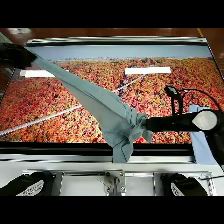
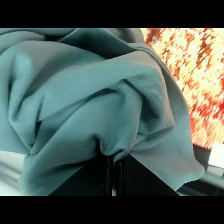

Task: Fold the shirts.

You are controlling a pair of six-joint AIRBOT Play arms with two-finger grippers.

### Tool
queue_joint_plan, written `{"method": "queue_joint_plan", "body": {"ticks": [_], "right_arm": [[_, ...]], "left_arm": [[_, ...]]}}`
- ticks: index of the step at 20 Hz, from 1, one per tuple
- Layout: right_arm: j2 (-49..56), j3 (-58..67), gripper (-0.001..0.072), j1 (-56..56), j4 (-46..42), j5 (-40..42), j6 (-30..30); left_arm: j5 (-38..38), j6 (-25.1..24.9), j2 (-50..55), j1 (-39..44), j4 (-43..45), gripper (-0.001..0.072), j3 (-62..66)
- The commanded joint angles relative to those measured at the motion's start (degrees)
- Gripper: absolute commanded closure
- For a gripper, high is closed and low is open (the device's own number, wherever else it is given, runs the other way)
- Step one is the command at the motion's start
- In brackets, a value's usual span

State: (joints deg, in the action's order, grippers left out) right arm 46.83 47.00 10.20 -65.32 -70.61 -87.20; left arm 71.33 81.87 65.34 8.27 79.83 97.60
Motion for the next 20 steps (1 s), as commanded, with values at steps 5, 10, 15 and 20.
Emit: {"method": "queue_joint_plan", "body": {"ticks": [5, 10, 15, 20], "right_arm": [[13.4, -4.0, 0.0643, 0.0, -2.7, 18.4, 2.3], [18.9, -4.0, 0.0642, 0.0, -3.1, 18.8, 2.4], [18.9, -4.0, 0.0642, 0.0, -9.4, 14.1, 2.4], [18.9, -4.0, 0.0642, 0.0, -16.2, 7.8, 2.4]], "left_arm": [[-0.3, 0.1, 20.6, 0.1, -17.8, 0.0666, -4.5], [0.7, 7.6, 30.0, 0.2, -19.7, 0.0274, -4.5], [12.0, 8.2, 25.2, -6.7, -18.5, 0.0074, -4.2], [13.8, 5.7, 13.2, -6.0, -15.9, 0.0105, -12.7]]}}
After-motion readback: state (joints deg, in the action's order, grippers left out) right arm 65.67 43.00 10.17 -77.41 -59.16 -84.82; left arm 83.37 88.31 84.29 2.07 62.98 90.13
